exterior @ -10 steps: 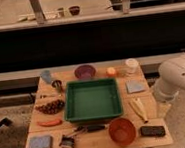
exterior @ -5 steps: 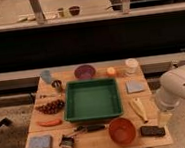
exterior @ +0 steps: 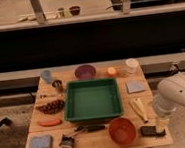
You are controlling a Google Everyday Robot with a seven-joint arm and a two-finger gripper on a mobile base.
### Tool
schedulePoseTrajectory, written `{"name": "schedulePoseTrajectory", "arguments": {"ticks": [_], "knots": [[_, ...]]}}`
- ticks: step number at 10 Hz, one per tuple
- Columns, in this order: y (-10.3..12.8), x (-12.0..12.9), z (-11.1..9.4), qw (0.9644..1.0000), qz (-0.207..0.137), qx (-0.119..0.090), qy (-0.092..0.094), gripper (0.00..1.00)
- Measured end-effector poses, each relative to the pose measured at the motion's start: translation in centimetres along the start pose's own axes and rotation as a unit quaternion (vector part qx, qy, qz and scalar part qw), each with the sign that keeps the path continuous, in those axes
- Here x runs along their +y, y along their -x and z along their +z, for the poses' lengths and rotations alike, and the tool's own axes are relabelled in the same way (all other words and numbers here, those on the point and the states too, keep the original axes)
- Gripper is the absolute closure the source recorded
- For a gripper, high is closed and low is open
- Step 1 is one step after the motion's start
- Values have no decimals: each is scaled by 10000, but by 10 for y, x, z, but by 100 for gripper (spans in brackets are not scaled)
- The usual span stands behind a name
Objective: Place eraser in tray
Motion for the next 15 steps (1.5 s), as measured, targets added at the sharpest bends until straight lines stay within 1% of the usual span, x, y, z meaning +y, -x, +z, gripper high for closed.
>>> {"name": "schedulePoseTrajectory", "arguments": {"ticks": [1, 3, 5, 7, 10, 12, 13, 15], "knots": [[-1, 1, 4, 10000, -7, -14, 24, 20], [11, 1, 15, 9999, -73, -68, 95, 20], [8, 6, 33, 9998, -87, -99, 146, 20], [10, 7, 44, 9995, -169, -171, 186, 20], [10, 8, 53, 9994, -172, -236, 179, 20], [15, 7, 64, 9991, -270, -229, 218, 20], [13, 7, 65, 9993, -240, -207, 181, 20], [4, 11, 55, 9997, -98, -183, 91, 20]]}}
